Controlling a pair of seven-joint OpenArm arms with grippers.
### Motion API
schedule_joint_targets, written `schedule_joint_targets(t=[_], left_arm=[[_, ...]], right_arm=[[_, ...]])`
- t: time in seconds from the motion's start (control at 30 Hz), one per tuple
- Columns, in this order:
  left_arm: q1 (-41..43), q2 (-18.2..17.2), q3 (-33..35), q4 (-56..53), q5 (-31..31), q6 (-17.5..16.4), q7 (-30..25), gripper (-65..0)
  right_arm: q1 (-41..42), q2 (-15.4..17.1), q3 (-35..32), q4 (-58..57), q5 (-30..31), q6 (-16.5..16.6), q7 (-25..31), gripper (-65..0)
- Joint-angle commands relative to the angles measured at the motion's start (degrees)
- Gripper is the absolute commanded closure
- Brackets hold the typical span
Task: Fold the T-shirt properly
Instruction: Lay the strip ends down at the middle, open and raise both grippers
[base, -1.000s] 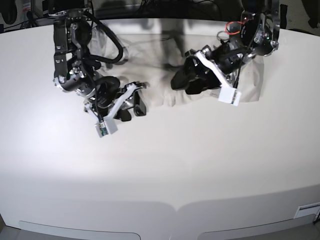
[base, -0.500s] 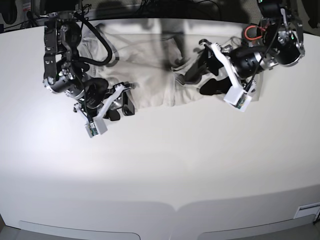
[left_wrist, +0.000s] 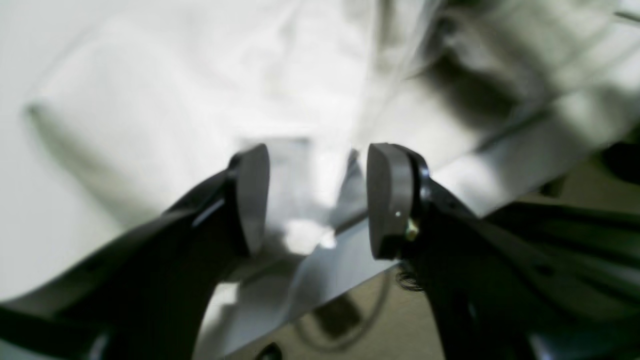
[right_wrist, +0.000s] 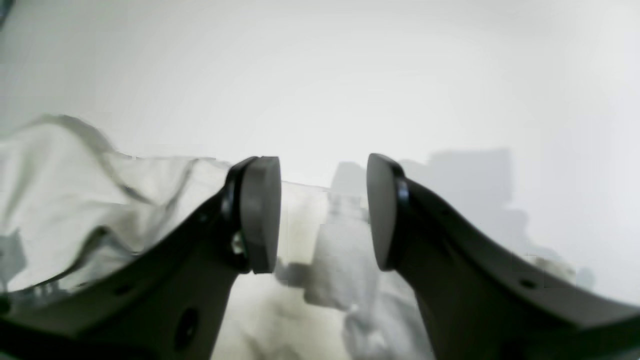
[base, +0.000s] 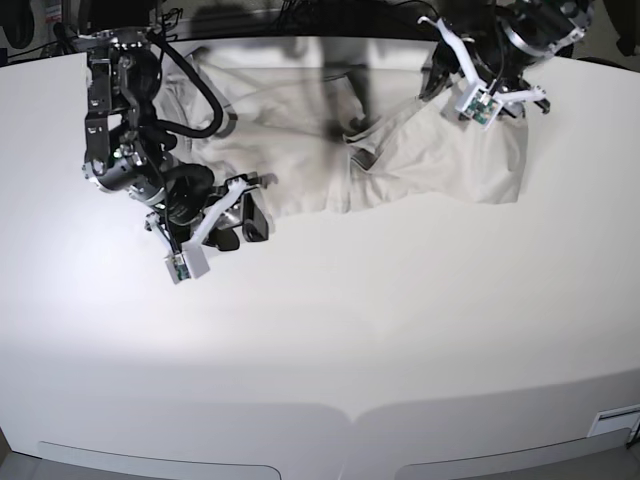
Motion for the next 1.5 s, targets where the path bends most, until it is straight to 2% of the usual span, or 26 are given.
schedule_joint_targets(t=[0.0, 0.1, 0.63, 0.7, 0.8, 0.97, 1.03, 1.1, 1.27, 1.47], left_arm=[[1.03, -0.13, -0.09, 0.52, 1.53, 1.70, -2.36, -30.7], [1.64, -0.15, -0.09, -1.01, 4.98, 4.04, -3.98, -30.7], [2.05, -0.17, -0.02, -3.85, 5.70, 3.93, -3.45, -30.7], [2.49, -0.17, -0.02, -3.85, 5.86, 2.99, -3.48, -30.7], [3.02, -0.17, -0.02, -3.85, 6.27, -0.37, -3.52, -30.7], [3.02, -0.17, -0.02, -4.57, 9.35, -0.31, -8.92, -30.6], [2.45, -0.17, -0.02, -6.03, 11.21, 0.61, -11.08, -30.5], [1.38, -0.17, -0.02, -8.26, 13.11, 3.30, -12.28, -30.5], [-2.25, -0.17, -0.02, -13.27, 16.09, 8.90, -12.00, -30.5], [-3.10, -0.17, -0.04, -10.14, 14.84, 9.38, -10.54, -30.5]], right_arm=[[0.96, 0.17, 0.20, 1.11, 0.85, 0.20, 1.27, -28.2], [0.94, 0.17, 0.20, 1.11, 0.85, 0.20, 1.27, -28.2], [0.96, 0.17, 0.20, 1.11, 0.90, 0.20, 0.83, -28.2], [0.94, 0.17, 0.20, 1.11, 0.87, 0.20, 0.83, -28.2], [0.96, 0.17, 0.20, 1.11, 0.92, 0.20, 0.83, -28.2], [0.96, 0.17, 0.20, 1.11, 3.28, 0.20, 0.13, -28.2], [0.98, 0.15, 0.20, 1.11, 3.65, 0.22, -0.74, -28.2], [0.96, 0.17, 0.20, 1.11, 3.63, 0.22, -1.11, -28.2], [0.96, 0.17, 0.20, 1.11, 3.65, 0.22, -1.22, -28.2], [0.96, 0.17, 0.20, 1.11, 3.63, 0.24, -1.27, -28.2]])
